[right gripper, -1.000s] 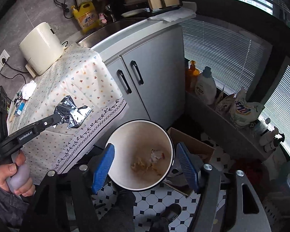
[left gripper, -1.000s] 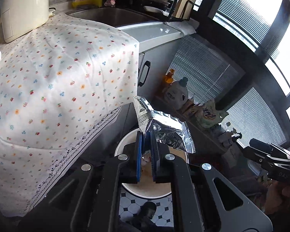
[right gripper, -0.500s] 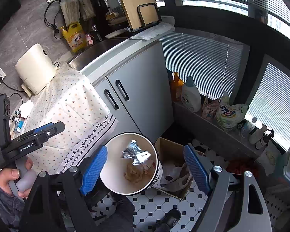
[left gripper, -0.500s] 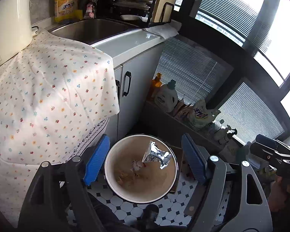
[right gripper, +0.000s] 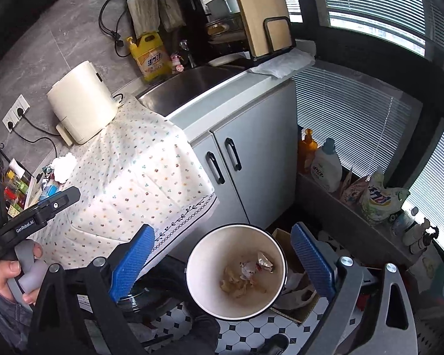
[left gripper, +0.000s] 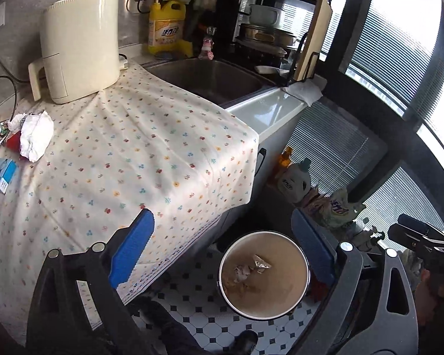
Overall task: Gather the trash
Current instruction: 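Carry the foil bag over the white bucket and open the left tool, then grasp the dark wrapper with left tool while right tool grasps white tissue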
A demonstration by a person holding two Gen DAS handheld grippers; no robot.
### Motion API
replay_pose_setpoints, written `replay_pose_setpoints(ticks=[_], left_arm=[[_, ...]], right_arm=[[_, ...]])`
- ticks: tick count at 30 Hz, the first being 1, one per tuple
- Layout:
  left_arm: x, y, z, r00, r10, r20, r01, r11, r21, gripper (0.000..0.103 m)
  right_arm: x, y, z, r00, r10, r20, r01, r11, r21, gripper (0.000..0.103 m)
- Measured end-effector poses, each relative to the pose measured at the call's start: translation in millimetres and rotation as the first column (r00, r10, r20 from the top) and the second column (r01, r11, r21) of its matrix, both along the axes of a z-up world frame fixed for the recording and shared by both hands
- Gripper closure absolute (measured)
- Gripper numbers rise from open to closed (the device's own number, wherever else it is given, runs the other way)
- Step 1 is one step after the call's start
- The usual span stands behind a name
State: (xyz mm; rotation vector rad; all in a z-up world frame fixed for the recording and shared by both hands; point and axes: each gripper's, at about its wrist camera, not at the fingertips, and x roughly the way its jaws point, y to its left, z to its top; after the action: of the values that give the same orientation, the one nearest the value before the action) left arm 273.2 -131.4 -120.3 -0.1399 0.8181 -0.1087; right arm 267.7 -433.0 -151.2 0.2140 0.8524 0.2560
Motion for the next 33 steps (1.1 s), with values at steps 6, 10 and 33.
replay_pose_setpoints(ticks=[6,10,33], left_arm=[[-4.8,55.3,14.8,0.995,0.091,0.034,-0.091,0.996,-0.007,0.008],[-6.3,93.2,20.9,0.988,0.148,0.048,-0.148,0.989,-0.008,0.008],[-16.0,332.5,16.3,0.877,0.470,0.097,-0.463,0.882,-0.082,0.008]], right_arm=[[20.1,59.7,15.2,0.995,0.098,0.024,-0.098,0.995,-0.002,0.010],[33.3,101.3,24.4,0.987,0.155,0.039,-0.154,0.988,-0.008,0.009],[108.3,349.8,36.8,0.901,0.430,0.060,-0.428,0.903,-0.042,0.010]])
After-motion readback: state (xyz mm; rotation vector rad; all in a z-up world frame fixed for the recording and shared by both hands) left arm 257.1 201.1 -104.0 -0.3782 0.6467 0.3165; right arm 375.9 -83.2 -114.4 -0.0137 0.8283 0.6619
